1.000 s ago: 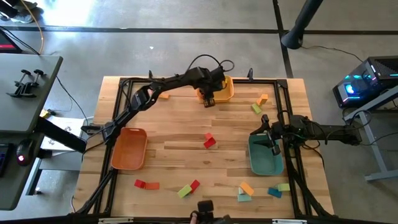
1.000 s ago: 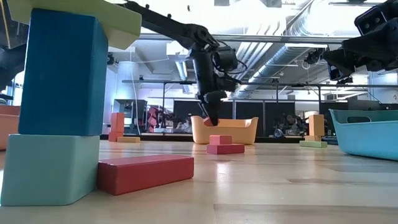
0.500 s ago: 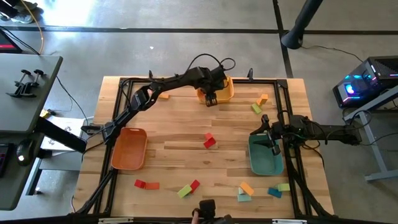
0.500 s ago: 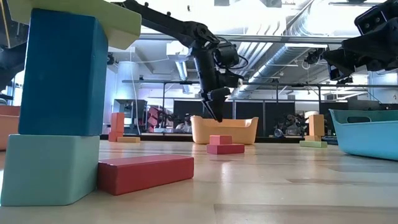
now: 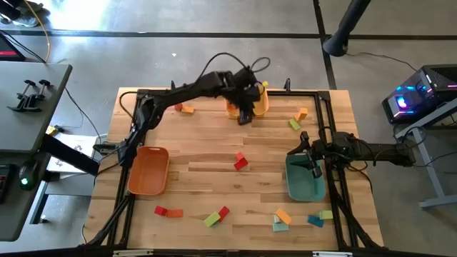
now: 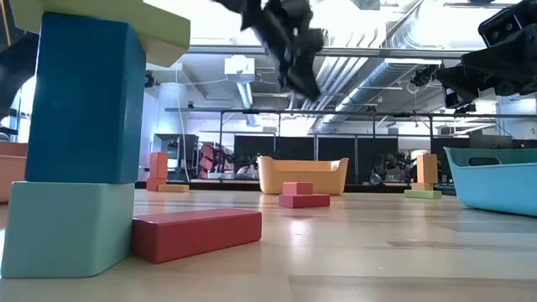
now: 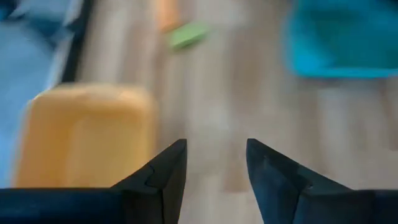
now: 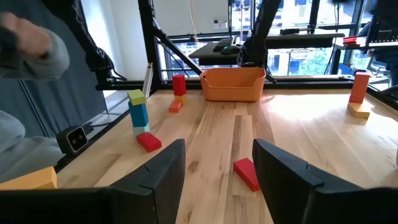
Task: Sort blocks by size
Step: Put the red medium block into the orange bin
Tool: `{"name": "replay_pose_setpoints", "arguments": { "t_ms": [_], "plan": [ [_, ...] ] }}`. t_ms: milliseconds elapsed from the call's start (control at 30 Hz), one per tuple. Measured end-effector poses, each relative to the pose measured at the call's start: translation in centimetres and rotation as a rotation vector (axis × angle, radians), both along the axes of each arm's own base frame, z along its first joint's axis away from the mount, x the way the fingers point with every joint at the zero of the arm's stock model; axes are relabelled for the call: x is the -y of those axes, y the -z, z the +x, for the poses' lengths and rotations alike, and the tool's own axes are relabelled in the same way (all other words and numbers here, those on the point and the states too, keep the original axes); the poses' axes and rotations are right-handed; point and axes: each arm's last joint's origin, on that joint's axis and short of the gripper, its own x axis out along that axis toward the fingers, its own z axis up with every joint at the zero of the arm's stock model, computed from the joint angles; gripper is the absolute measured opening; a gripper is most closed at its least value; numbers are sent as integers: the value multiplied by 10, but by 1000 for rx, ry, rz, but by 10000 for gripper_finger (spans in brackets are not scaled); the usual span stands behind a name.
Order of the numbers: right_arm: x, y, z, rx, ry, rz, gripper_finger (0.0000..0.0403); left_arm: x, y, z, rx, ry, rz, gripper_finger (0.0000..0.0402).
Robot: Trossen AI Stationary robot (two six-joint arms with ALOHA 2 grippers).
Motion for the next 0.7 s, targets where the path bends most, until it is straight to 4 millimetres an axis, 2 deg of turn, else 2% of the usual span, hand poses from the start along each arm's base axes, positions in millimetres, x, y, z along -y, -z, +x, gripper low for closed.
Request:
{"name": "replay_pose_setpoints", "arguments": {
  "t_ms": [100, 200, 300, 367, 433, 533, 633, 700],
  "plan": [
    [0, 0, 0, 0, 0, 0, 184, 41, -4, 0, 74, 95, 0, 133],
    [0, 0, 0, 0, 1, 0, 184, 83, 6, -4, 168, 153, -7, 121],
    [0, 0, 0, 0, 2, 0, 184, 123, 16, -14, 371, 196, -23, 112],
    [0, 0, 0, 0, 1, 0, 184, 148, 29, -24, 533, 210, -59, 109],
    [0, 0, 0, 0, 1, 0, 184, 171, 50, -36, 632, 219, -90, 108],
    [0, 0, 0, 0, 1, 0, 184, 198, 77, -60, 734, 193, -87, 107],
    [0, 0, 0, 0, 1, 0, 184, 213, 83, -81, 847, 111, -74, 107],
    [0, 0, 0, -1, 1, 0, 184, 220, 88, -94, 849, 73, -70, 107]
  ]
}}
